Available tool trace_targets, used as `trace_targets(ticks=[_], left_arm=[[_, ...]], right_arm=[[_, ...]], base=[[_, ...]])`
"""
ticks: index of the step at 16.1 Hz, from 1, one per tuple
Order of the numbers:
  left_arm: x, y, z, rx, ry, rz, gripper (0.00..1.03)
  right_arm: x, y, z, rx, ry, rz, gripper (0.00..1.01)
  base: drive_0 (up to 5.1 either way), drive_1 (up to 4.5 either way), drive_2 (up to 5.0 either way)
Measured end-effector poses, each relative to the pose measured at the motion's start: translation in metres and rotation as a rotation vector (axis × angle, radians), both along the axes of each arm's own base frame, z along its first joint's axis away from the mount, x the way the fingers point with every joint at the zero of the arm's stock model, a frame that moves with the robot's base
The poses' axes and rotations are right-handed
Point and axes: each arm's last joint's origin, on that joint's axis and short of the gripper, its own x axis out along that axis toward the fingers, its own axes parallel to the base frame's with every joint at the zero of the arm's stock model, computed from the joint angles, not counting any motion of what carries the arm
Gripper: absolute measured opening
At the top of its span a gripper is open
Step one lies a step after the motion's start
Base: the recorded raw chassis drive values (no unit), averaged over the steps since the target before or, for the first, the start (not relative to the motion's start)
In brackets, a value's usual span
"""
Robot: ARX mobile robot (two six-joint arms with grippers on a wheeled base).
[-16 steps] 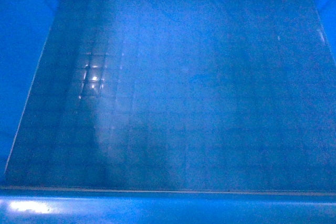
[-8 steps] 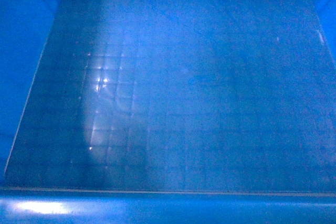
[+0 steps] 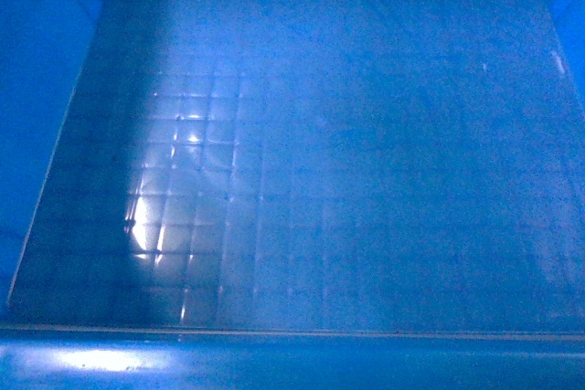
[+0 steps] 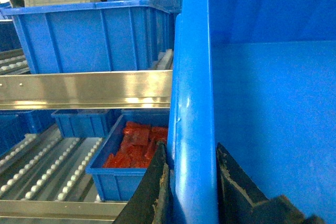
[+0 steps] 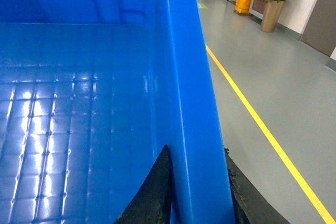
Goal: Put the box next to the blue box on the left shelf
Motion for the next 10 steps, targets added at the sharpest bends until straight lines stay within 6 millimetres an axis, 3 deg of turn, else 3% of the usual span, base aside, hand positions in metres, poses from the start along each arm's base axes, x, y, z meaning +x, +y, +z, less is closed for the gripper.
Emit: trace_targets(ticks=[10], left_arm=[[0.0000, 0.0000, 0.0001, 0.000, -0.001, 0.000, 0.16]], right_arm=[[0.0001, 0.0000, 0.0000, 0.001, -0.001, 0.001, 0.16]], base=[[-5.0, 2.36, 2.4]])
